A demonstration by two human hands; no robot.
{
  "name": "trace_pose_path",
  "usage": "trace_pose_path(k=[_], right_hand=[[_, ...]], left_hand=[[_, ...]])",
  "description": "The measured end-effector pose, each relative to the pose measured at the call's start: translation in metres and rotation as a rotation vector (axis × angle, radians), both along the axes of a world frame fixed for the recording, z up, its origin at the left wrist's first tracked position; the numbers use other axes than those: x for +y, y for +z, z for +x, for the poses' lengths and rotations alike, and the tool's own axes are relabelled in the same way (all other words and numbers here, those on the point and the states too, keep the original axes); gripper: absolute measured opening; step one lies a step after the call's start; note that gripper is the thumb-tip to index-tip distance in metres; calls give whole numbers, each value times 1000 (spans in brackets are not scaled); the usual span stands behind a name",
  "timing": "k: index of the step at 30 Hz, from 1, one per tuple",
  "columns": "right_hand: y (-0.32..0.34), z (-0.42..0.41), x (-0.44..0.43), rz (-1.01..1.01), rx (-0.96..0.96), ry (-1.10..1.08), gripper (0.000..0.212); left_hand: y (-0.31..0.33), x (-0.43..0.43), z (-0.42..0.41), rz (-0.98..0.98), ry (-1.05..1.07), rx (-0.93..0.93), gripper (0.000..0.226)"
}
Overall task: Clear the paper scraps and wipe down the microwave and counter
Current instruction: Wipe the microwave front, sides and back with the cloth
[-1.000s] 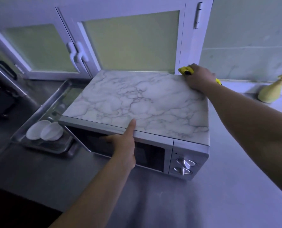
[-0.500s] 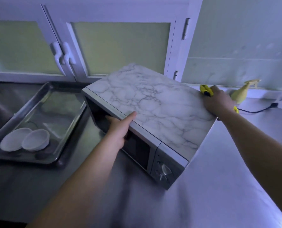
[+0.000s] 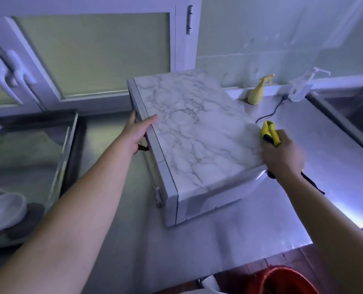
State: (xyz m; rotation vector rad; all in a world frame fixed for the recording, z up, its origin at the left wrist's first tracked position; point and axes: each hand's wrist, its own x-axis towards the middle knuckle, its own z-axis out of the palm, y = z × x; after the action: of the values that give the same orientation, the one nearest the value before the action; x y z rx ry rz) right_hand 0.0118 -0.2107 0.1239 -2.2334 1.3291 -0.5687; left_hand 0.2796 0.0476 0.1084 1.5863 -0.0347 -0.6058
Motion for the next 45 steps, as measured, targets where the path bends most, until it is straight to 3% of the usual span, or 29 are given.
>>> trace_pose_path(k=[5, 10, 14, 19, 28, 35, 37, 39, 41, 43, 45], right_hand=[[-5, -18, 23, 30, -84, -80, 29], [-11, -22, 26, 29, -187, -116, 27], [-20, -18, 29, 13, -280, -145, 26], [-27, -4, 34, -71, -401, -282, 32], [-22, 42, 31, -42, -498, -265, 50], [-18, 71, 12, 108, -428, -146, 57], [-23, 57, 1, 221, -576, -12, 46], [-33, 27, -6, 405, -796, 100, 32], [-45, -12, -7, 494, -866, 141, 31], [-54, -49, -2, 563, -845, 246, 35], [-59, -74, 2, 723, -777, 406, 41]], left_hand=[[2, -5, -18, -98, 57, -81, 78], [-21, 38, -132, -115, 50, -145, 91], [-32, 35, -187, -141, 136, -305, 73], [-37, 19, -190, -167, 415, -420, 51], [-45, 10, -124, -182, 459, -414, 46], [-23, -6, -87, 38, 384, -435, 47], [-16, -2, -99, 216, 407, -513, 45], [-9, 8, -125, 334, 444, -748, 39], [-8, 14, -164, 291, 353, -885, 26], [-11, 11, -204, 198, 84, -758, 22], [-17, -2, -233, 195, -245, -553, 45]])
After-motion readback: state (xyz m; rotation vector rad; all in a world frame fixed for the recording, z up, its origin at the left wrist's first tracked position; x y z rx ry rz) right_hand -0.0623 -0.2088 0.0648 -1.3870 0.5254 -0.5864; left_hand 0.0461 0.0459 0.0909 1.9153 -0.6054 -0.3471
